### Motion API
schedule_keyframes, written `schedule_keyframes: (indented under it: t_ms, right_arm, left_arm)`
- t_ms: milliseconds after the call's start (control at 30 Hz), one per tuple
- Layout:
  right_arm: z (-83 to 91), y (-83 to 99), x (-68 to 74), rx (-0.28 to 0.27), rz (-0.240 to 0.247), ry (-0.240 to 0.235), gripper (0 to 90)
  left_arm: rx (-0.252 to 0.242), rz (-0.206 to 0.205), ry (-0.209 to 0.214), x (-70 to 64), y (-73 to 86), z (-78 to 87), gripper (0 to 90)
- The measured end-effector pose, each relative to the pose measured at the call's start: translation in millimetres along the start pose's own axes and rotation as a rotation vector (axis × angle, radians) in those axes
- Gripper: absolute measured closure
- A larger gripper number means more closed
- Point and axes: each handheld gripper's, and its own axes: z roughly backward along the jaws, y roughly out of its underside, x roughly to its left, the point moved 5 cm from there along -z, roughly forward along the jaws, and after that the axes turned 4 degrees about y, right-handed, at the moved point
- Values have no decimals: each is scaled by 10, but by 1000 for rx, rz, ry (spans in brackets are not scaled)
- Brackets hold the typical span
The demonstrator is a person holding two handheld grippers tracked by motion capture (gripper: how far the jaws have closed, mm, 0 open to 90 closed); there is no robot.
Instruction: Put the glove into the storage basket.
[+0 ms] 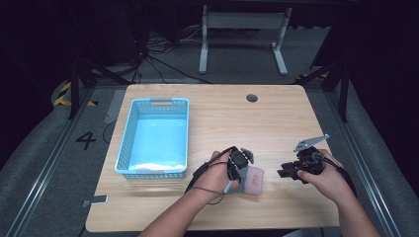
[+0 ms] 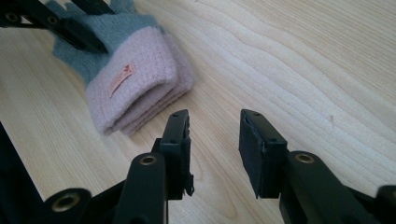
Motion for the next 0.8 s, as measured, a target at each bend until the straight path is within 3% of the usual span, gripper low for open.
schedule_keyframes:
  t_ms: [333,800]
  right_arm:
    - [-21,-79,-16,-6,14,-6,640]
    - [-96,-252,11,-10,50,-31,638]
  left_arm:
    - [-58,-5,1,-19,52,298,696]
    - [-121,31,-28,118,269,814,695]
